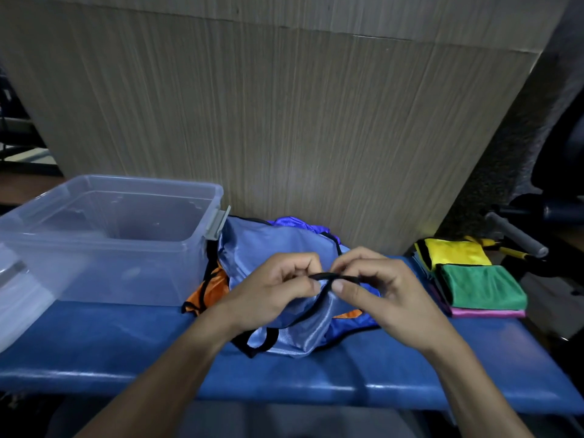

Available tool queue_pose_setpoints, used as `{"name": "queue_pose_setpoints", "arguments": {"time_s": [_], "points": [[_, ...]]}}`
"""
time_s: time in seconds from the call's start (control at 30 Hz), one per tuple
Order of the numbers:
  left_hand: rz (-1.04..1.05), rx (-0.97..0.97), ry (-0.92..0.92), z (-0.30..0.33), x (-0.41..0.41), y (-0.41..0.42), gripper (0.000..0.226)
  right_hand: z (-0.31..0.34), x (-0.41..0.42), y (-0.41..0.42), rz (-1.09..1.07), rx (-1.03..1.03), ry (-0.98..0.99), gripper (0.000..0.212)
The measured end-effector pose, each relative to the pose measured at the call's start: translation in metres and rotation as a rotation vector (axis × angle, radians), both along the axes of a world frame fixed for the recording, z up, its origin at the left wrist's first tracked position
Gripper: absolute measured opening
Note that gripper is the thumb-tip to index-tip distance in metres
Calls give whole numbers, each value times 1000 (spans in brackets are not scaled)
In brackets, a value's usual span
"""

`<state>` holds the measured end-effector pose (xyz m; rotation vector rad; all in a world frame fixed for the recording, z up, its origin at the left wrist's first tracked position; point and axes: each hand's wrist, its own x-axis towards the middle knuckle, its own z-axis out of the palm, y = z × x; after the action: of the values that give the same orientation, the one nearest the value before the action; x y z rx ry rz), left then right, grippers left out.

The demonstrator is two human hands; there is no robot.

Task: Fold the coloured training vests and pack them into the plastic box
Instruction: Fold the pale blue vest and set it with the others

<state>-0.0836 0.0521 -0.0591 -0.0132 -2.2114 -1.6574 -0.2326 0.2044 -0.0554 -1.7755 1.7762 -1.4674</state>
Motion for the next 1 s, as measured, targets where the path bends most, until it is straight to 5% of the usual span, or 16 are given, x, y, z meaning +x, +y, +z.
{"name": "queue_pose_setpoints", "arguments": {"time_s": [0.4,0.8,1.0], "points": [[275,-382,120,-3,15,5,10,-4,4,-11,-92,-95,-96,32],[358,-330,234,5,35,-3,11,6,24,1,15,-5,-141,40],[317,-122,340,55,49,4,12,39,39,15,51,13,-49,35]]}}
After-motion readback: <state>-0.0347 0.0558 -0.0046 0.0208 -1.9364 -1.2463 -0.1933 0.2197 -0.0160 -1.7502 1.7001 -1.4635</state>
